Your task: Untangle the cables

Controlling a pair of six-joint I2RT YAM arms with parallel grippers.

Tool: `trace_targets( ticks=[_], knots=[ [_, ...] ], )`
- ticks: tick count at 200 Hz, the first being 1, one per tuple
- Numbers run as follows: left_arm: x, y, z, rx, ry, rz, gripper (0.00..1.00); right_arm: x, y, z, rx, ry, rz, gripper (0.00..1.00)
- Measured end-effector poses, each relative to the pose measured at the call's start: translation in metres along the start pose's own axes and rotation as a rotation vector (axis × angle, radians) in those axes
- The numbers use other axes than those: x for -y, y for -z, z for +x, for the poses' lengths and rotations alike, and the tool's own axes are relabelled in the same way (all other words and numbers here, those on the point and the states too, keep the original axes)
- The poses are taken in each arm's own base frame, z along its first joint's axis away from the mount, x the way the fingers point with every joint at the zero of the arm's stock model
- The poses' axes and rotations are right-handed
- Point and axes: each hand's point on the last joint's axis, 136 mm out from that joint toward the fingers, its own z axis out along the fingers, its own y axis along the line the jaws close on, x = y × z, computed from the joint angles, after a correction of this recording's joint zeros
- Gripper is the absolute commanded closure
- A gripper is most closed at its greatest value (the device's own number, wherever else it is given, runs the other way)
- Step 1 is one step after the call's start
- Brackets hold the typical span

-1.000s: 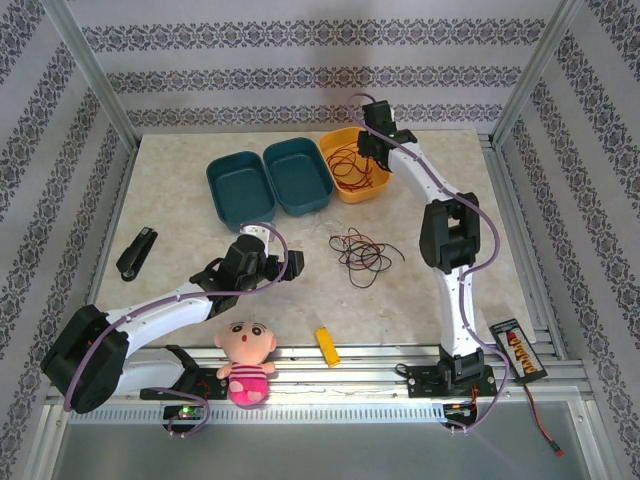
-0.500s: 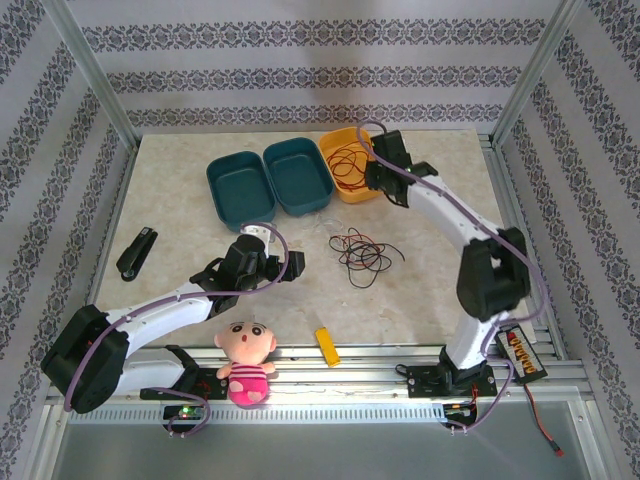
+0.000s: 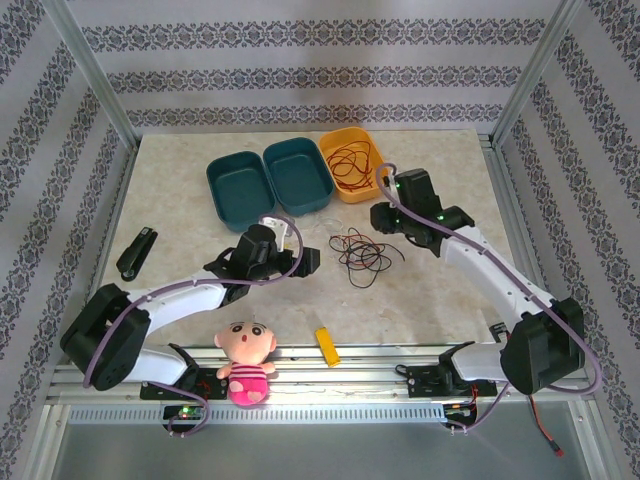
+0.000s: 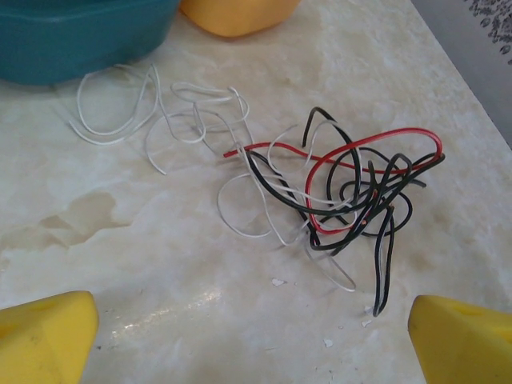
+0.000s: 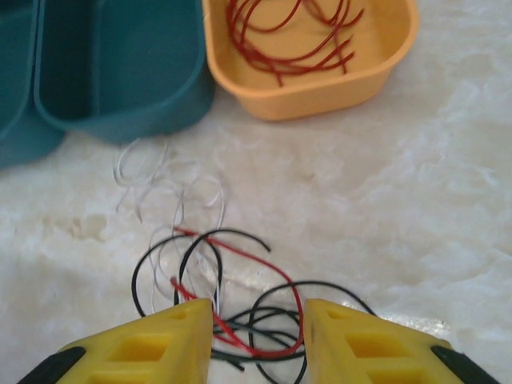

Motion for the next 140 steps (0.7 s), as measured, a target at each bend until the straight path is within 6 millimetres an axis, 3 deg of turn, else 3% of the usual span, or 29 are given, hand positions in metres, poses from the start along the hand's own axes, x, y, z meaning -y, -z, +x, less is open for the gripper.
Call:
trace_targets(
  ticks=[31, 79, 140],
  knots=[
    [0.002, -0.007, 0.006, -0.021, 0.022, 0.022, 0.0, -0.013, -0.009, 0.019, -0.068, 0.08, -0.015, 0.63],
    [0.006, -0.01, 0.004, -0.014, 0.04, 0.049, 0.01, -0.011, -0.032, 0.048, -0.204, 0.162, 0.032, 0.63],
    [0.007, -0.01, 0.004, -0.014, 0.04, 0.052, 0.0, -0.01, -0.043, 0.045, -0.241, 0.216, 0.057, 0.64]
  ],
)
